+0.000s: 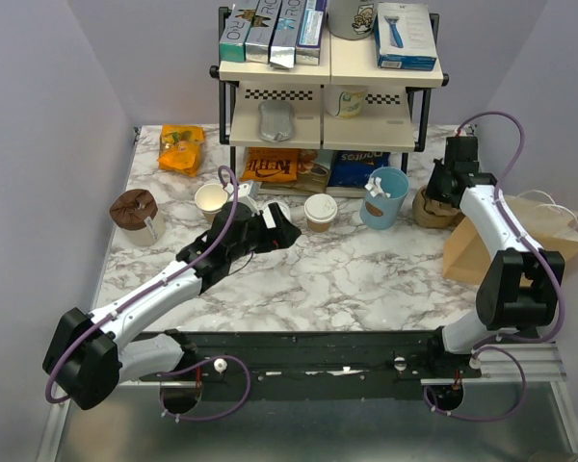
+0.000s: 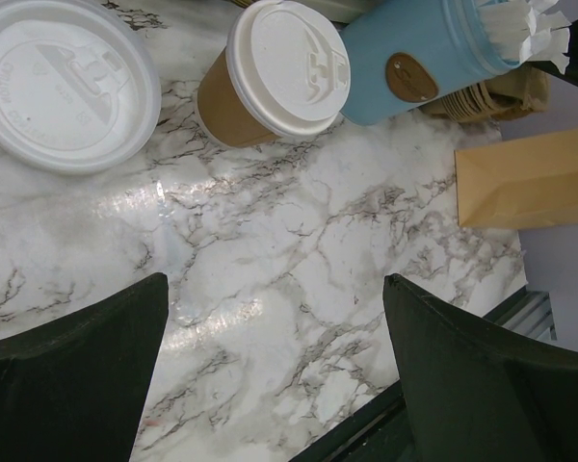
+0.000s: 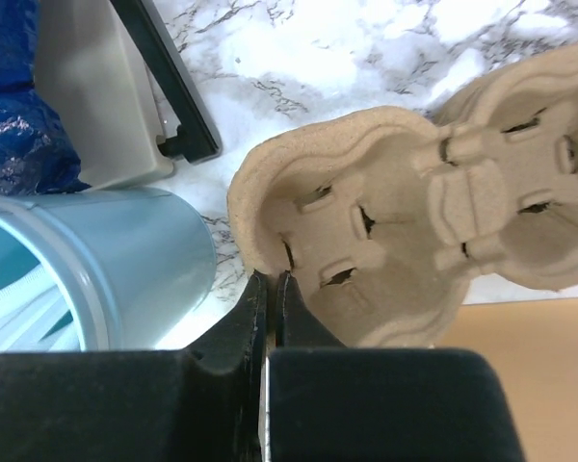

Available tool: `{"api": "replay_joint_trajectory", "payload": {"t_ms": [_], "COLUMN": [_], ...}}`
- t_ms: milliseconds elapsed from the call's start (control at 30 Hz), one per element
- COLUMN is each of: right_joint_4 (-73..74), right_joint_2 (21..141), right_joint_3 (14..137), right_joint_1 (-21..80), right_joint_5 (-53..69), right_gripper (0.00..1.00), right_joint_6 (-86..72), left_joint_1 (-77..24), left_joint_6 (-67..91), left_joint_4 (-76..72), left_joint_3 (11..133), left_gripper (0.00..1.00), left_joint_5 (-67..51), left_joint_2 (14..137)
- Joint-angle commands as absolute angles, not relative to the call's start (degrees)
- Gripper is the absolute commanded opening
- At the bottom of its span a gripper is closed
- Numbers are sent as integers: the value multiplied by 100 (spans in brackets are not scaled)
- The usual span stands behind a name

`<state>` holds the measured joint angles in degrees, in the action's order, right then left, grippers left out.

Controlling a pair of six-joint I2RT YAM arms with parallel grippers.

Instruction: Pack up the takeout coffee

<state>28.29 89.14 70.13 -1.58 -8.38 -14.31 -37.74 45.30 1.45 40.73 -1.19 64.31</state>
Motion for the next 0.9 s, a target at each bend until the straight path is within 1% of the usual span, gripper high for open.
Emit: {"api": "replay_joint_trajectory", "payload": {"t_ms": [0,200,367,633,700,800,833,867], "right_joint_4": [3155,3287,3191,2444,2172,1934,1942,2029], "right_joint_2": [8675,8306,7911,7059,6804,6294,6197,5987], "right_joint_3": [7259,7365,7409,7444,7453,7401,7383,7270], "right_joint_1": [-202,-202,-202,-124,-9,771,1322,1658], "right_joint_5": [-1238,-1704,-1627,-47,324,474,596,667], "right_gripper": [1,1,1,1,1,1,1,1], "right_joint_6": [-941,-528,-124,597,1044,1887,2125,2658], "left_joint_1": [-3771,-3771,-3771,-3771,-3771,-3771,-3771,-3771], "left_joint_6": [4518,4500,4482,4474,4447,4456,4465,4447], "left_joint_4": [26,26,35,-141,-141,-132,-132,-114], "left_joint_3": [4087,4104,4140,4166,4192,4192,4184,4184], "left_gripper": [99,99,99,99,99,99,99,99], "left_joint_5": [-272,-272,-316,-474,-527,-615,-633,-702], "left_joint_2": [6460,6477,6504,6504,6460,6373,6337,6311]}}
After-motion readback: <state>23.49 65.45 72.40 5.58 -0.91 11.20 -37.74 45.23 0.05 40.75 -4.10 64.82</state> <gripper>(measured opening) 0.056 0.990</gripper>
